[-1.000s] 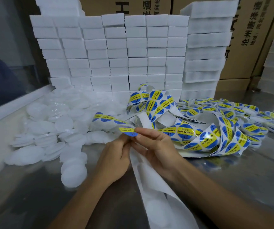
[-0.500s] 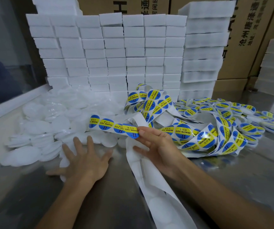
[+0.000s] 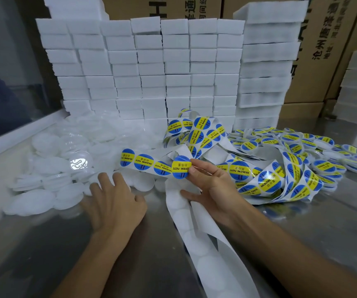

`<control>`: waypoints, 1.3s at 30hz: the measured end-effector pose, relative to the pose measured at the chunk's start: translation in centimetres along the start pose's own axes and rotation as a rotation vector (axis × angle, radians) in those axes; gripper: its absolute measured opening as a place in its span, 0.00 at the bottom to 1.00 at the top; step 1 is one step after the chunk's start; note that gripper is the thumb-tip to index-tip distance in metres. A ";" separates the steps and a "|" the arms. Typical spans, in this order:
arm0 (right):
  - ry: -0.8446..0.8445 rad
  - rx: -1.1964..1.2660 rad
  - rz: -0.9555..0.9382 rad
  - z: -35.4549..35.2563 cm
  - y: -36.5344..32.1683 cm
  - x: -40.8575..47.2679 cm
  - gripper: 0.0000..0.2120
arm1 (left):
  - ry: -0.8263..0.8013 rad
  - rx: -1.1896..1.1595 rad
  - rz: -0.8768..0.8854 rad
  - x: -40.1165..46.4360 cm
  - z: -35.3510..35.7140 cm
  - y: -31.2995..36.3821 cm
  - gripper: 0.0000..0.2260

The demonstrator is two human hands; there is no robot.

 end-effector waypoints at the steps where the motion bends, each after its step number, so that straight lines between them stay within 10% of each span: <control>1: 0.006 0.008 0.001 -0.1 0.0 0.1 0.11 | -0.032 0.007 0.013 -0.1 0.2 0.2 0.19; 11: 0.004 0.010 0.005 -0.2 -0.1 0.2 0.04 | 0.001 -0.013 0.121 -1.1 0.5 1.8 0.03; 22: -0.004 -0.006 0.026 -0.1 0.1 0.1 0.04 | 0.274 -0.472 0.173 -0.5 -3.3 2.5 0.15; 31: 0.003 0.006 0.040 -0.1 0.2 0.1 0.04 | -0.697 -0.135 0.248 -2.6 0.1 1.4 0.31; 39: 0.018 0.012 0.020 -0.3 0.2 0.2 0.05 | -0.259 -0.503 0.246 -0.1 -1.4 3.1 0.03</control>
Point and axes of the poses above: each hand's wrist, its own x-axis towards the middle knuckle, its own z-axis out of the palm, y = z × x, the point moved 8 cm from there along x, towards the middle knuckle, and after that the axes turned 12 degrees about y, right-handed, at the moved point
